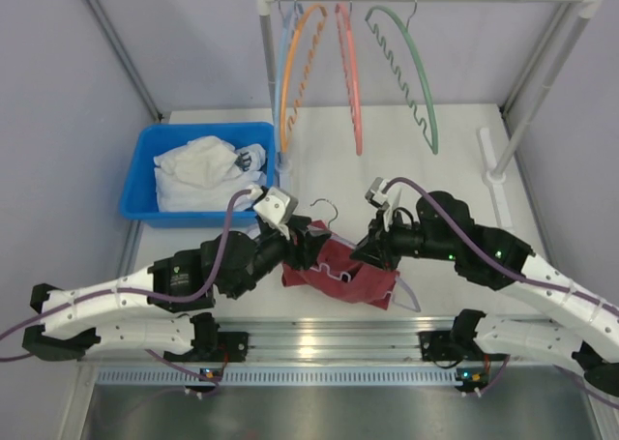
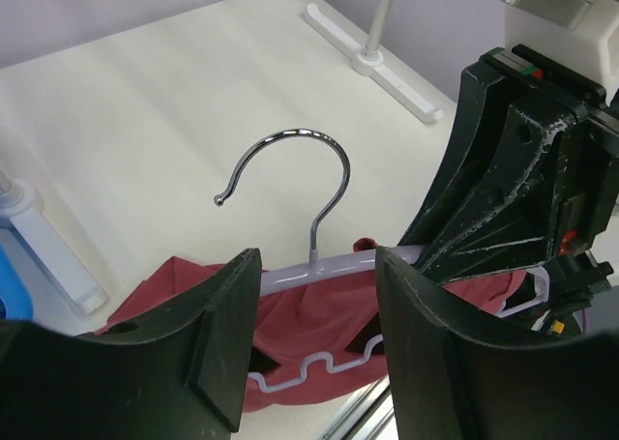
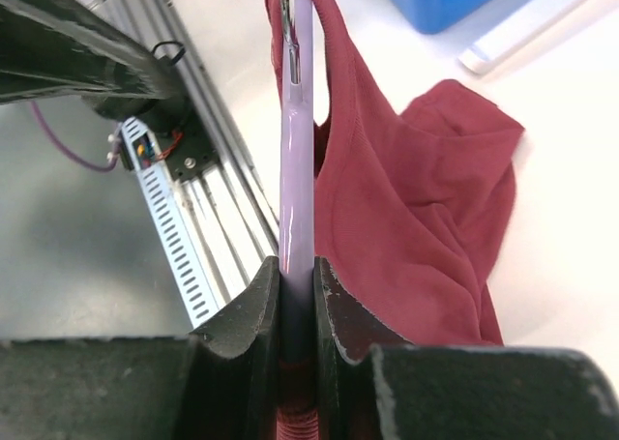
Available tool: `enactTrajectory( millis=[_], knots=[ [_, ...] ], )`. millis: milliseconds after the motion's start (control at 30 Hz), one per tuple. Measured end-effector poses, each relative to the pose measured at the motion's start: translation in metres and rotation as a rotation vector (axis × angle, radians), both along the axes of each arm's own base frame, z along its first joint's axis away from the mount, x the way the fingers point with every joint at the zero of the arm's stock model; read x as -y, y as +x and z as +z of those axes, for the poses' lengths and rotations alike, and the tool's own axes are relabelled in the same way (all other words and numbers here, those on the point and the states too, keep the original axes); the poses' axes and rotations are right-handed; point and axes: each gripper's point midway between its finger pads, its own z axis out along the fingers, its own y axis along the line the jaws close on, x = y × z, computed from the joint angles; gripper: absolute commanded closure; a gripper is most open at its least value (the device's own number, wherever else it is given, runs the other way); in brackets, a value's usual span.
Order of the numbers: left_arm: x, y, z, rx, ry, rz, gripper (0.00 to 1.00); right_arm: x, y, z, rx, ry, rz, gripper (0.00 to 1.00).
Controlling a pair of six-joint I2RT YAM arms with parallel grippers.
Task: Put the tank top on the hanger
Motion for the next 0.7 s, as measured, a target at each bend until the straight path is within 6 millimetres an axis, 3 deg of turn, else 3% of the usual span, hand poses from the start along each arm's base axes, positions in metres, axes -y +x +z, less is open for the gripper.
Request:
enactTrajectory(
  millis=[233, 700],
  knots=[
    [0.001, -0.003, 0.008, 0.001, -0.021, -0.021, 0.43, 0.027, 0.008, -0.002, -0.008, -0.023, -0.155, 1.0],
    [-0.007, -0.007, 0.035, 0.014, -0.085, -0.035, 0.44, 0.115, 0.03, -0.02, -0.071, -0.156, -0.649, 1.0]
  ],
)
